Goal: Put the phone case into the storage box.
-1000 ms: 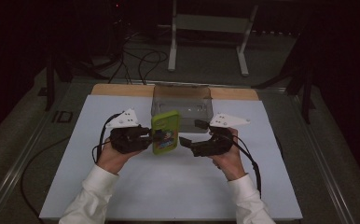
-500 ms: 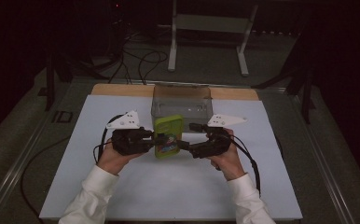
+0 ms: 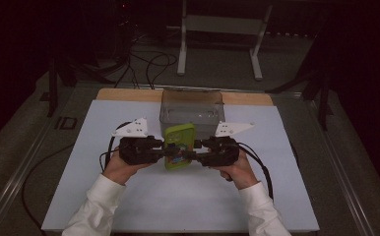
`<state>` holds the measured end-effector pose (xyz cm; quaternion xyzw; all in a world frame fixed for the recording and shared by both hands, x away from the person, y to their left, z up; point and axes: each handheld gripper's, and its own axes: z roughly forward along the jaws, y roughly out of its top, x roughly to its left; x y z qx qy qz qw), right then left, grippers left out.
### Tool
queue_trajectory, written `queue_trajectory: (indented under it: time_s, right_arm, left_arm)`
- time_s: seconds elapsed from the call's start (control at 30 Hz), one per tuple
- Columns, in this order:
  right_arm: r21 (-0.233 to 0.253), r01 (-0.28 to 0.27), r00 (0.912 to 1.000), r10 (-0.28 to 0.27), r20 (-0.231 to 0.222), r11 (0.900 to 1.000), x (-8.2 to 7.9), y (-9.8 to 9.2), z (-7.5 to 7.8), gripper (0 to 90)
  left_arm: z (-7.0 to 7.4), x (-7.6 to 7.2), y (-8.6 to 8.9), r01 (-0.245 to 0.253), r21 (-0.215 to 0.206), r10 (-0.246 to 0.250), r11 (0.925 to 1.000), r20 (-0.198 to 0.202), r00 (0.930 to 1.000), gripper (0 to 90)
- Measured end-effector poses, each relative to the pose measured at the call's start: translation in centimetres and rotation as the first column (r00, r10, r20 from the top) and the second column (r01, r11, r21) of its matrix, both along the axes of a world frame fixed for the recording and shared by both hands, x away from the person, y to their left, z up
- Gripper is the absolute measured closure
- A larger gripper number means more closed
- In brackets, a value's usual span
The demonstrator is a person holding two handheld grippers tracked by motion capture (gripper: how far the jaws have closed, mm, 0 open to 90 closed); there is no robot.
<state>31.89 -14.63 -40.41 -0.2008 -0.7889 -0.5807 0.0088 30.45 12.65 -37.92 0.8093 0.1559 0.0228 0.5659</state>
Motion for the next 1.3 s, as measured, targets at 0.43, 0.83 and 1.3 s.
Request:
queue_trajectory:
  time_s: [0.43, 0.83, 1.3]
  right_arm:
    - [0.013, -0.072, 0.9974, 0.072, 0.004, 0.997, -0.3, -0.2, -0.1, 72.3]
    - [0.036, -0.087, 0.9962, 0.087, 0.006, 0.996, -0.5, -0.6, -0.2, 78.2]
    - [0.043, -0.005, 1.0, 0.005, 0.006, 0.999, -0.7, -1.2, 0.0, 78.1]
  left_arm:
    - [-0.1, 0.3, 0.1, -0.005, -0.011, 0.004, 0.9999, -0.011, 0.9999, 77.3]
    - [-0.2, 0.1, -0.3, -0.038, -0.004, 0.038, 0.9993, 0.015, 0.9992, 67.2]
    - [0.3, -0.5, 0.2, -0.206, 0.003, 0.206, 0.9785, 0.079, 0.9754, 22.4]
